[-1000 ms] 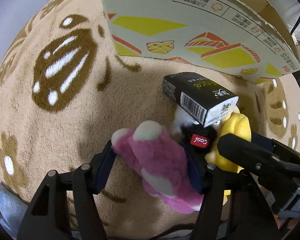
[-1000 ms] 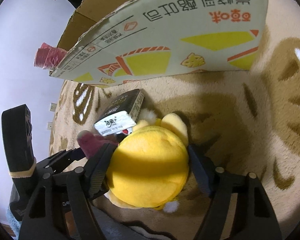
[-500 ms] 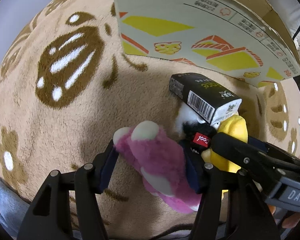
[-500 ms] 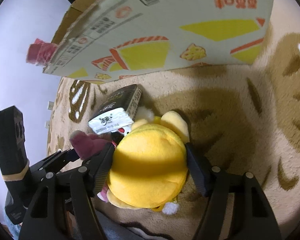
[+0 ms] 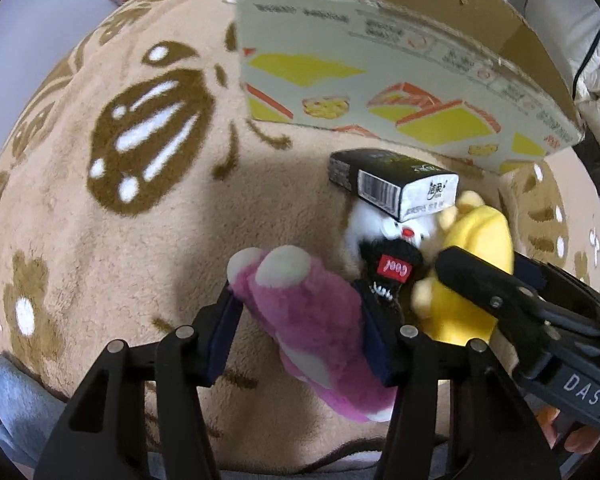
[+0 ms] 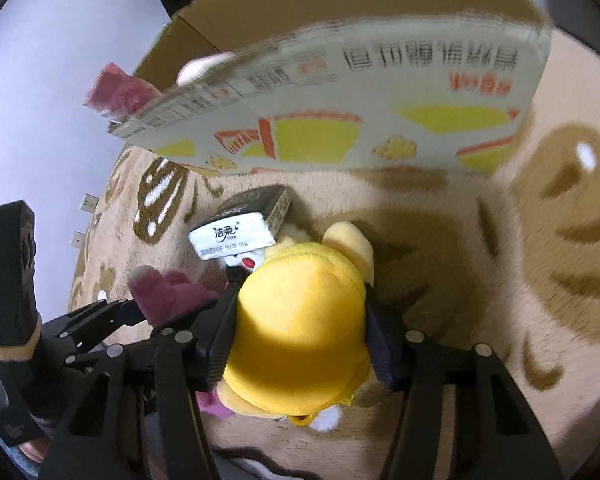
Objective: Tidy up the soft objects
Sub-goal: 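Grasp the pink plush bear with the left tool while the right tool grasps the yellow plush, then lift the pink bear and yellow plush over the box with both tools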
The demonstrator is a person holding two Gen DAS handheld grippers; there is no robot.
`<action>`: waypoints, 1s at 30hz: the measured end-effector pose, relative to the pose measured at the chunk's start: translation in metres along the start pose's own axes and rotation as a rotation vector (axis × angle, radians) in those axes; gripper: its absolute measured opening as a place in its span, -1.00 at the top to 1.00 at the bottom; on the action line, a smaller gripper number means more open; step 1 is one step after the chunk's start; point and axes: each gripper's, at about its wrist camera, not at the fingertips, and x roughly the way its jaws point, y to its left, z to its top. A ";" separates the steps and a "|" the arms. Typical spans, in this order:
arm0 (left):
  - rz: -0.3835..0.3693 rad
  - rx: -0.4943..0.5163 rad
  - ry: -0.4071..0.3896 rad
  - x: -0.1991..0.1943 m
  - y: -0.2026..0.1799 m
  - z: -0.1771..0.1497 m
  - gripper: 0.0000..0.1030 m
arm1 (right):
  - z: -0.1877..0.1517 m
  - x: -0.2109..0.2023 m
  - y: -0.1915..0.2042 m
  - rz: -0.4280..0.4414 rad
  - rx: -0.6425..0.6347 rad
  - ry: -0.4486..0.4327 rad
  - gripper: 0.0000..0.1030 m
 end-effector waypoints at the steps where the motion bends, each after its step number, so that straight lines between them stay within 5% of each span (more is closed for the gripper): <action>1: -0.003 -0.008 -0.010 -0.004 0.003 0.000 -0.03 | -0.001 -0.004 0.001 -0.006 -0.010 -0.012 -0.19; 15: -0.032 -0.016 -0.131 -0.036 0.016 -0.004 0.23 | -0.003 -0.064 0.009 -0.032 -0.062 -0.221 -0.19; 18: -0.011 -0.001 -0.181 -0.045 -0.011 0.002 0.23 | -0.003 -0.075 0.008 -0.037 -0.063 -0.260 -0.19; 30: 0.043 0.094 -0.598 -0.127 -0.039 -0.006 0.22 | -0.003 -0.122 0.015 -0.057 -0.106 -0.474 -0.20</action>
